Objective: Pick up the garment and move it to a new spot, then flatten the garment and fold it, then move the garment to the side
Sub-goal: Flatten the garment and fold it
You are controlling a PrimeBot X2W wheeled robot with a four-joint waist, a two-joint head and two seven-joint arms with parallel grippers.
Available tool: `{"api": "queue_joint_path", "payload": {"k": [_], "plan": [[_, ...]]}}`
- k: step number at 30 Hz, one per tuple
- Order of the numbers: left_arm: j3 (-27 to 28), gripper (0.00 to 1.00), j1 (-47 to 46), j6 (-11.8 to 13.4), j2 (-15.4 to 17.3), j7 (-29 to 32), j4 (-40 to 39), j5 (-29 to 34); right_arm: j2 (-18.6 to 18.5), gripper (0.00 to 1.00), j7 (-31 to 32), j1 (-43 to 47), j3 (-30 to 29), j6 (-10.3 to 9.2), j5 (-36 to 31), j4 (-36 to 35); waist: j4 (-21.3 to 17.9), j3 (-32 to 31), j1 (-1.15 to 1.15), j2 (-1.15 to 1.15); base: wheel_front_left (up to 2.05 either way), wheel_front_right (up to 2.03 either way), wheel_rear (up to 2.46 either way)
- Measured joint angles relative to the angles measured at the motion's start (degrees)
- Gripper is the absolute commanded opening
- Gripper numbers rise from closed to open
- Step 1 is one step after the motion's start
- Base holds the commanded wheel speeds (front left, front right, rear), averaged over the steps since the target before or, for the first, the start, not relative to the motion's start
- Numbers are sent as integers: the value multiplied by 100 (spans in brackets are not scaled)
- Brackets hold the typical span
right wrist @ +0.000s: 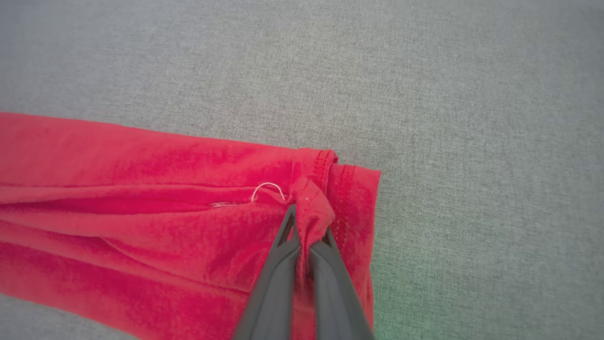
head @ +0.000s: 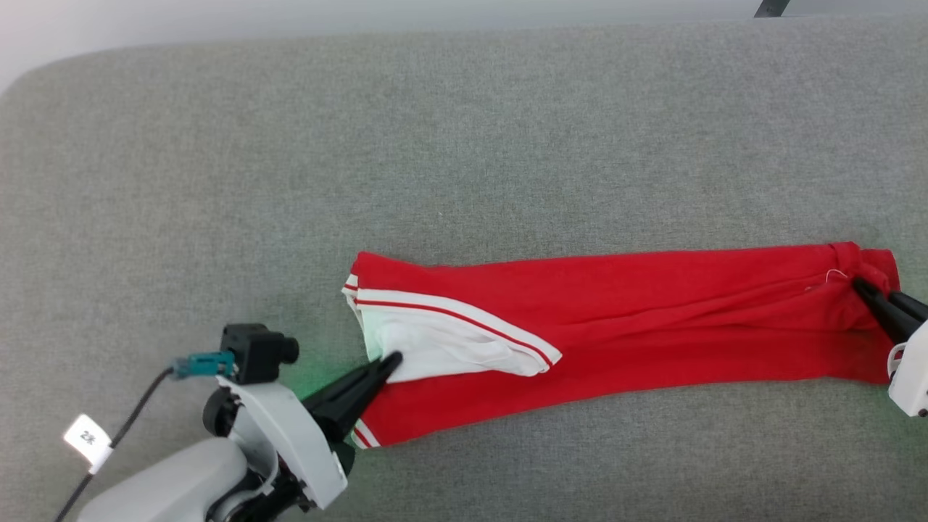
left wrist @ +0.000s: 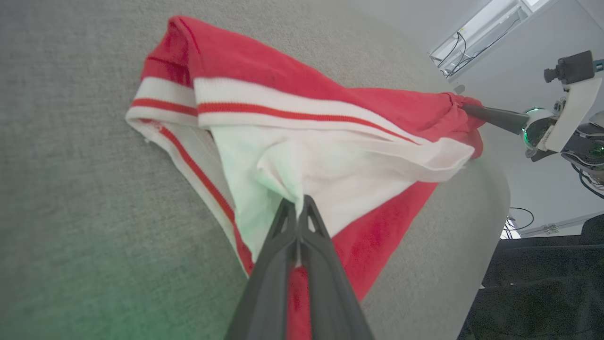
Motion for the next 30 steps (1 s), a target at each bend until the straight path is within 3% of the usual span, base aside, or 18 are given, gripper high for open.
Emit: {"api": "queue_joint_path", "payload": {"k": [1,2,10,15,20,25,30], "plan": [[55,97,2,0,-21,-15,44,33,48,82,-14,24,-75,0,-4,-8,-1,-14,0,0,0,0,0],[123,100,5,0,-26,-22,65,52,82,100,-8,60,-142,0,-3,-12,-3,-32,0,0,0,0,0],[814,100,243,9,-33,-64,31,212,33,100,393,352,-656,0,-33,-277,69,-271,0,0,0,0,0],[1389,100,583,363,-131,-64,-13,613,-43,100,1038,589,-1020,0,90,-354,194,-398,0,0,0,0,0],[2434,100,1234,690,-587,-65,-94,993,-38,100,1811,824,-1437,0,287,-356,383,-457,0,0,0,0,0],[3594,100,1985,762,-1136,-65,-42,1541,-29,100,2374,939,-1852,0,283,-296,616,-459,0,0,0,0,0],[4504,100,2421,744,-1516,-64,13,2509,19,100,2835,956,-2252,0,108,-177,870,-437,0,0,0,0,0]]}}
